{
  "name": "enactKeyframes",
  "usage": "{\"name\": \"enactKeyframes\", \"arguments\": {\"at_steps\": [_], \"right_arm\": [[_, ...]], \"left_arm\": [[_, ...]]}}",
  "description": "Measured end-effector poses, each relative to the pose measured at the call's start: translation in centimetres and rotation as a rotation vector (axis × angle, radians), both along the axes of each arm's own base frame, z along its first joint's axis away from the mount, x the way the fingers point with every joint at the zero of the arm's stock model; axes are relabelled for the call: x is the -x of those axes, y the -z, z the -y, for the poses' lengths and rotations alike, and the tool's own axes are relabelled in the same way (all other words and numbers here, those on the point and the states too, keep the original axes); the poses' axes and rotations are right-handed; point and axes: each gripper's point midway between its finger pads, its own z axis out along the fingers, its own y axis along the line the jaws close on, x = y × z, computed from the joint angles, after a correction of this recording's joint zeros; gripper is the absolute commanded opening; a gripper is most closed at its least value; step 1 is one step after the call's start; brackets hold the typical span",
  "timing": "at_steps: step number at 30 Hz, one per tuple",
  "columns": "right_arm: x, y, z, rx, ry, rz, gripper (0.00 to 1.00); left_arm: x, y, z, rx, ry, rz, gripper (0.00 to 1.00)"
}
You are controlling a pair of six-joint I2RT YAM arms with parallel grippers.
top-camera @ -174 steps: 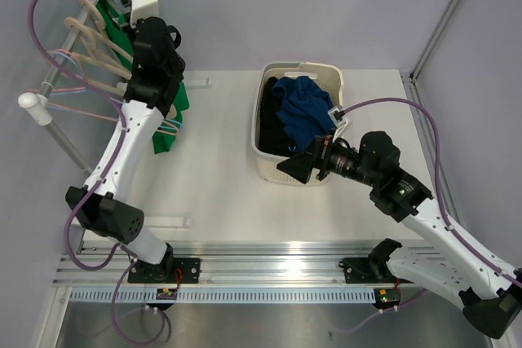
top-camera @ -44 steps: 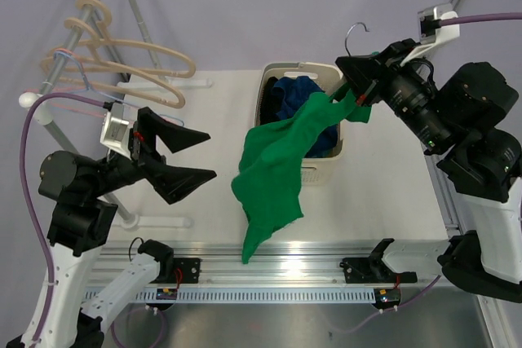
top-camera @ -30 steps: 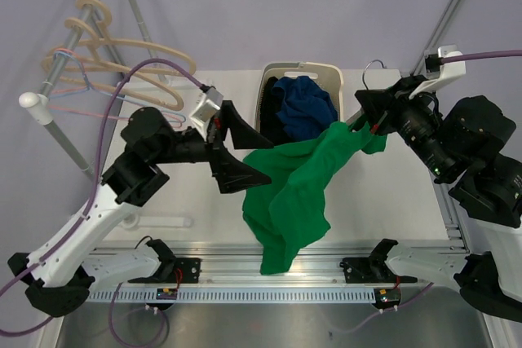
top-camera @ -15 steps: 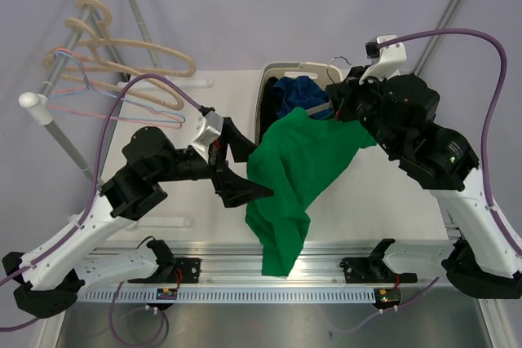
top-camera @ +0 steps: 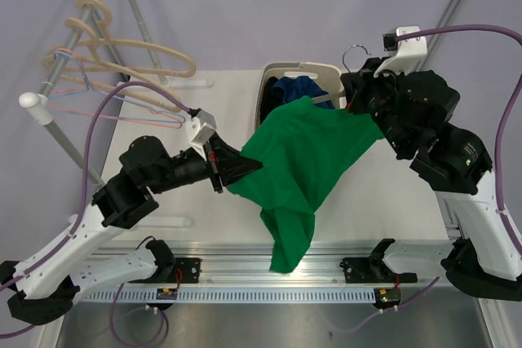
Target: Remove the t-shirt from the hanger
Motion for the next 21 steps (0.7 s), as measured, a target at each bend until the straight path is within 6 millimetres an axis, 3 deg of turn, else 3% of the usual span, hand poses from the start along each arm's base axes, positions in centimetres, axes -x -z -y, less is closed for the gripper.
{"name": "enactKeyframes", "arguments": {"at_steps": [5, 9, 16, 21], "right_arm": [[0.2, -1.6, 1.4, 0.013, 0.042, 0.047, 0.00], [0.7, -2.3, 2.4, -0.008, 0.064, 0.071, 0.00], [1.7, -3.8, 4.3, -0.061, 0.104, 0.122, 0.00], [1.7, -3.9, 4.6, -0.091, 0.122, 0.146, 0.00]], "left_arm": [[-3.5, -1.2, -3.8, 0.057, -0.311, -0.018, 0.00], [-5.6, -0.2, -6.9, 0.075, -0.521, -0.056, 0.00], [-7.9, 1.6, -9.4, 0.060, -0.729, -0.115, 0.00], [-8.7, 3.2, -10.0, 0.032, -0.793, -0.139, 0.00]]}}
